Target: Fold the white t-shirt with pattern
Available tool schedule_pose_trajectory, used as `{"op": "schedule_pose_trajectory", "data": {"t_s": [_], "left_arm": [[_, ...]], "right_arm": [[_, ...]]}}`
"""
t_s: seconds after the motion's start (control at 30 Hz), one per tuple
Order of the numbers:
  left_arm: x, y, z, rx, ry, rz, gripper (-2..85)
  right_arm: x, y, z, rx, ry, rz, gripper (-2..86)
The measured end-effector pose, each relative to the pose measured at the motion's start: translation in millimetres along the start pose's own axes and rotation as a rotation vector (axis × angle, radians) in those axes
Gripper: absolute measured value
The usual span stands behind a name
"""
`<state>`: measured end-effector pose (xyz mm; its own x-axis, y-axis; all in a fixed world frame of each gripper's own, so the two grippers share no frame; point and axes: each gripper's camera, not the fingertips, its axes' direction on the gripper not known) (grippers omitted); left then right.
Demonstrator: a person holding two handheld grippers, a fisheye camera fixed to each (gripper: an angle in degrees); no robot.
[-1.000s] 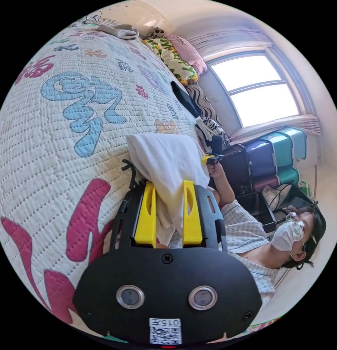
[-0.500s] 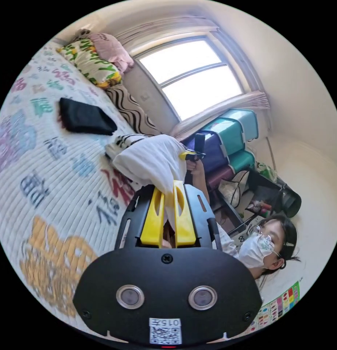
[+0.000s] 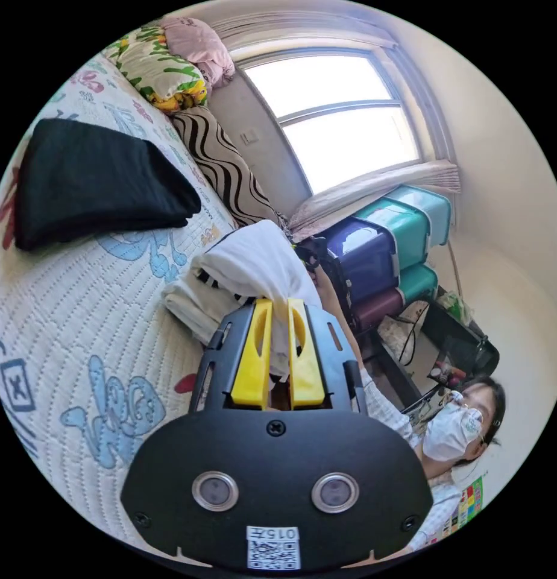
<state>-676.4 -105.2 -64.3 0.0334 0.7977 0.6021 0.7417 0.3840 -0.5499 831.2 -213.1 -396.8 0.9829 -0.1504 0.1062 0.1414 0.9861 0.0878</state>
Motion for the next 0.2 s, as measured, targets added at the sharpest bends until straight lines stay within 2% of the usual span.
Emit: {"op": "schedule_pose_trajectory", "data": {"t_s": [0.07, 0.13, 0.2], "left_arm": [[3.2, 0.5, -28.0, 0.018, -0.079, 0.022, 2.9], [-2.4, 4.1, -72.3, 0.124, -0.272, -0.025, 4.2], [-12.2, 9.3, -102.7, 0.236, -0.387, -0.099, 6.9]], "right_arm": [[-17.9, 2.3, -26.8, 0.118, 0.136, -0.002, 6.2], [-69.9, -2.4, -41.6, 0.207, 0.319, -0.079, 7.3], [-123.3, -13.8, -27.0, 0.189, 0.401, -0.195, 8.1]]}}
